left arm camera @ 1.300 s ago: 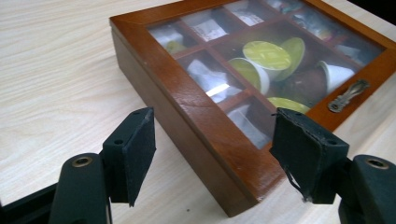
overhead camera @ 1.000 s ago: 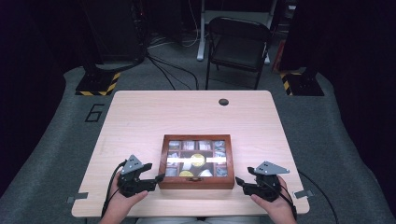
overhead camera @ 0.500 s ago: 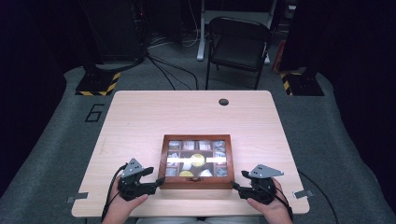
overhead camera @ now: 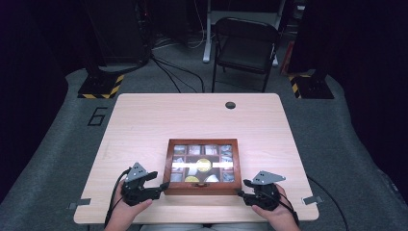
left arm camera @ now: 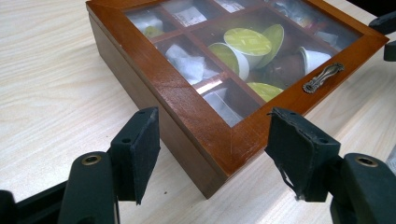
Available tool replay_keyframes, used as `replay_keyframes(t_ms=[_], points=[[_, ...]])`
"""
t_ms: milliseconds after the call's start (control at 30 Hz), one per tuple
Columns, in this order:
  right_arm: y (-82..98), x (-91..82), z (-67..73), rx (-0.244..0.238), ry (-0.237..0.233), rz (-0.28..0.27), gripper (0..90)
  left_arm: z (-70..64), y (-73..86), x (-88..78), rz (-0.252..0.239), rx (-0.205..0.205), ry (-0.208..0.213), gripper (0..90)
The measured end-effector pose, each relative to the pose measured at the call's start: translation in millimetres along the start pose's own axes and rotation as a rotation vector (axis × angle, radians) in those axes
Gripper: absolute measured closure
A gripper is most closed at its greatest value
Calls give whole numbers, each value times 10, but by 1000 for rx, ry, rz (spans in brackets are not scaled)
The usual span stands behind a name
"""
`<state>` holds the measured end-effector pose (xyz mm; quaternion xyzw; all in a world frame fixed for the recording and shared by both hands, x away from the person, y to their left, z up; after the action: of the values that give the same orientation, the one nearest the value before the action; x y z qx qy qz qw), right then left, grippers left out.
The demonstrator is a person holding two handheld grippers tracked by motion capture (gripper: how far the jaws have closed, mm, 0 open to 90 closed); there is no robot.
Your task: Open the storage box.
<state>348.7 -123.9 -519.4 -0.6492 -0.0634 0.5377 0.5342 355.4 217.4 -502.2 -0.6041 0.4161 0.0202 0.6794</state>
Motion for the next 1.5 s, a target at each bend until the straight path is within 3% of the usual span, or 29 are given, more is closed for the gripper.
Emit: replay_keyframes(t_ms=[467,1000,1167,1267,1333,1500], points=[[26,61,4,-4,-33,28,547,8,-2,4,0,-1,2,344],[5,38,18,-11,-11,18,547,-23,-1,3,5,12,16,347],[-14,17,16,-12,-9,-3,553,-45,-2,-10,3,20,24,346],[-94,-40,21,-5,-11,-73,579,-54,1,-12,1,15,21,346],[-113,-52,11,-2,-10,-84,574,-52,10,-12,8,17,21,346],[-28,12,-22,18,-33,-20,518,-58,20,-11,8,4,16,347]])
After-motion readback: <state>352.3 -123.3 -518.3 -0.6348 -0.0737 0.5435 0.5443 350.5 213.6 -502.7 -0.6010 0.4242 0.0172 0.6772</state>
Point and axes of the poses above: each handheld gripper's, and its own axes: x roughly forward along the jaws, y roughly out of its underside, z roughly to its left, the point moved 6 cm from there along x, roughly forward along the jaws, and after that the axes turned 8 degrees about -y, right-handed, at the moved point
